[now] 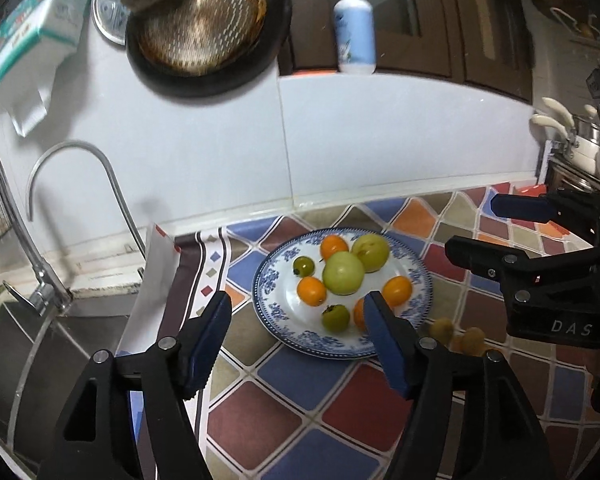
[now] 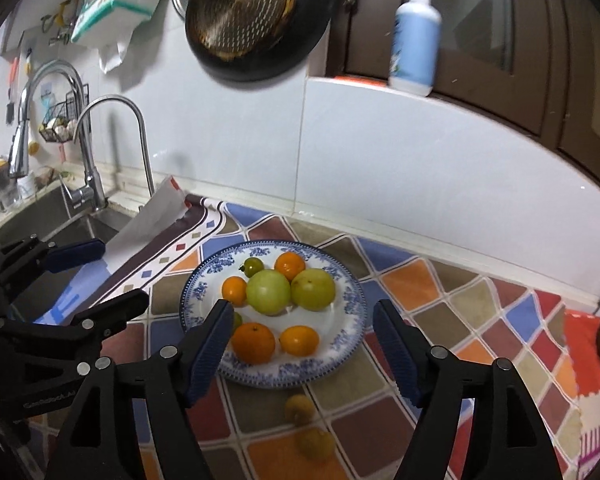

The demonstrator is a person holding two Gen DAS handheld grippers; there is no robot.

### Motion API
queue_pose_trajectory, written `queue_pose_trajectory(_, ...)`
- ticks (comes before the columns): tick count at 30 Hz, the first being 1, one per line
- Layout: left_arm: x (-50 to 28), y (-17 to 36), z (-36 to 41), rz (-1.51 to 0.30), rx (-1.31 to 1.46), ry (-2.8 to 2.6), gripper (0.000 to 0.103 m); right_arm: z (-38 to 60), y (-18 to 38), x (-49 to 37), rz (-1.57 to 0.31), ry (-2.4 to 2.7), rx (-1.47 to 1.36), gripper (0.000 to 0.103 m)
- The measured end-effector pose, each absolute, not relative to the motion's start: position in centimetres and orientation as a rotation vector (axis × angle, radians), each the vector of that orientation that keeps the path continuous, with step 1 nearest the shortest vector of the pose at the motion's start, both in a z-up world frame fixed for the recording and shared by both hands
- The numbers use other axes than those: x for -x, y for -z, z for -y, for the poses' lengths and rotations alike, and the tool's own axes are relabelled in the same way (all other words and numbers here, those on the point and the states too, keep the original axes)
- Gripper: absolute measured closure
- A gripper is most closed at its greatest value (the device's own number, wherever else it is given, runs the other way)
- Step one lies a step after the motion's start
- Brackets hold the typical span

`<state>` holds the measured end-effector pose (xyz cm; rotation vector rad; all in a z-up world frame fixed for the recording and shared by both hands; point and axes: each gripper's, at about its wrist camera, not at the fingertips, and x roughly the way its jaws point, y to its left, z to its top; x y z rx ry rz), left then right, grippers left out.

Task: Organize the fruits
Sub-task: 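Withdraw both grippers from the plate toward the last two brown fruits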

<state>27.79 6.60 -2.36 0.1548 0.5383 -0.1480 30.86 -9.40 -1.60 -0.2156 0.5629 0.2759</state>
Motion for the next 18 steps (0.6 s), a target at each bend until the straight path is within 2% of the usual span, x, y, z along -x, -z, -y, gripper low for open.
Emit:
queue_pose_trajectory(9, -23.8, 0.6, -5.2, -0.452, -0.223, 0.204, 0.021, 10.9, 0.5, -26.0, -0.543, -0.207, 0.197, 0.031)
queue_pose_trajectory(18, -21.9, 1.3, -3.5, -0.420, -0.317, 0.300, 0.020, 11.9, 0.8, -22.9, -0.556, -0.153, 0.202, 0.031)
